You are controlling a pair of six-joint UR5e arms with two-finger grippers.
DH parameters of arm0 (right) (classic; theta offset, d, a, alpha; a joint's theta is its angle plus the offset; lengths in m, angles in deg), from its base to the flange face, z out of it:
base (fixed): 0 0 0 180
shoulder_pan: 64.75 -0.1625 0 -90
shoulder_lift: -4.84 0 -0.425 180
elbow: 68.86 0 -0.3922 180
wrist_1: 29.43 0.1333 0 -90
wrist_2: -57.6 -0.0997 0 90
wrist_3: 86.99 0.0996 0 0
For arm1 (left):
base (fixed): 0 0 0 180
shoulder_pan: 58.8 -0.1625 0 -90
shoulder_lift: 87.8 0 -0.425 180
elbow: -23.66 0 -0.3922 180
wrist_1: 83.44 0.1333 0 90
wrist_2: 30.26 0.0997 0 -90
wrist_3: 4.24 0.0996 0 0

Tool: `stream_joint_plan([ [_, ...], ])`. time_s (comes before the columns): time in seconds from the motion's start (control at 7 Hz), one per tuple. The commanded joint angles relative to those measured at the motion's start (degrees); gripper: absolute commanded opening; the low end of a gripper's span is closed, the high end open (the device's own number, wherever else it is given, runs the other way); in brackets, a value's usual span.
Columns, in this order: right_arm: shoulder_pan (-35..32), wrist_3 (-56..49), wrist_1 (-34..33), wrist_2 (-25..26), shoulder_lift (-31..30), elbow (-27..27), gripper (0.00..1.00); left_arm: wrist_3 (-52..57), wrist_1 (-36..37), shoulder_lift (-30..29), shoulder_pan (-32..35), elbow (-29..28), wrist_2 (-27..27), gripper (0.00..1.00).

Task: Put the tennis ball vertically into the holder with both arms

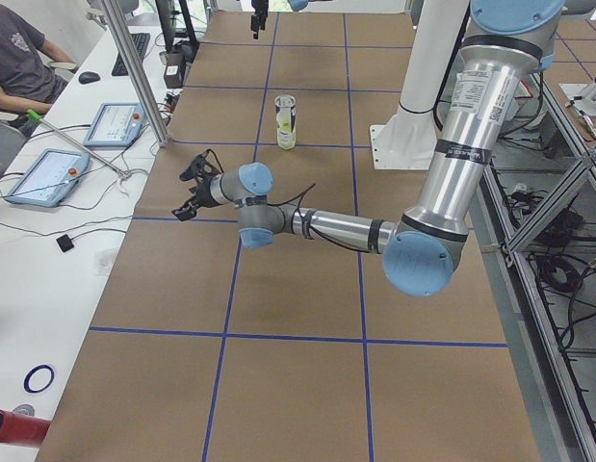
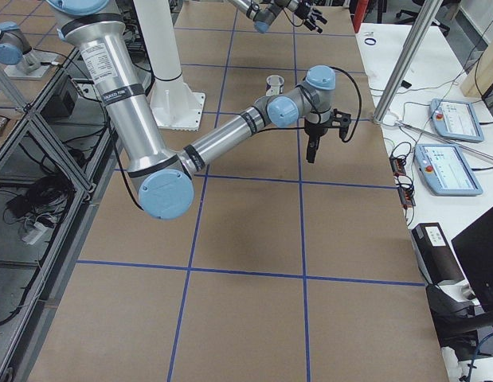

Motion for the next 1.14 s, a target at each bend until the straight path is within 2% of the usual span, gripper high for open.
stream_joint_plan([
  [0.0, -4.49, -9.96, -0.04, -0.88, -3.07, 0.81, 0.99, 1.34, 16.00, 0.23, 10.08, 0.62, -18.73, 0.99],
  [0.14, -6.25, -13.40, -0.04, -1.32, -4.65, 0.81, 0.99, 2.31, 18.95, 5.10, 11.16, 3.85, -18.62, 0.99],
  [0.29, -7.23, -16.92, 0.04, -1.50, -6.32, 0.81, 0.99, 5.45, 21.24, 6.11, 12.82, 4.49, -19.48, 0.99],
  [0.43, -8.37, -20.26, -0.04, -1.59, -7.21, 0.81, 0.99, 10.79, 30.05, 6.12, 14.67, 7.37, -21.32, 0.99],
  [0.57, -9.86, -22.90, -0.04, -2.46, -8.61, 0.90, 0.99, 17.89, 41.19, 6.90, 14.86, 11.92, -21.60, 0.99],
  [0.71, -11.09, -26.84, -0.13, -3.16, -10.02, 0.90, 0.99, 23.01, 54.53, 7.08, 15.91, 15.88, -24.65, 0.99],
  [0.86, -12.32, -30.36, -0.22, -3.69, -11.42, 0.90, 0.99, 23.49, 60.93, 7.70, 17.31, 18.62, -29.73, 0.99],
  [1.0, -13.73, -36.75, -0.39, -3.61, -12.92, 1.59, 0.99, 22.19, 61.34, 13.53, 18.63, 21.08, -32.82, 0.99],
])
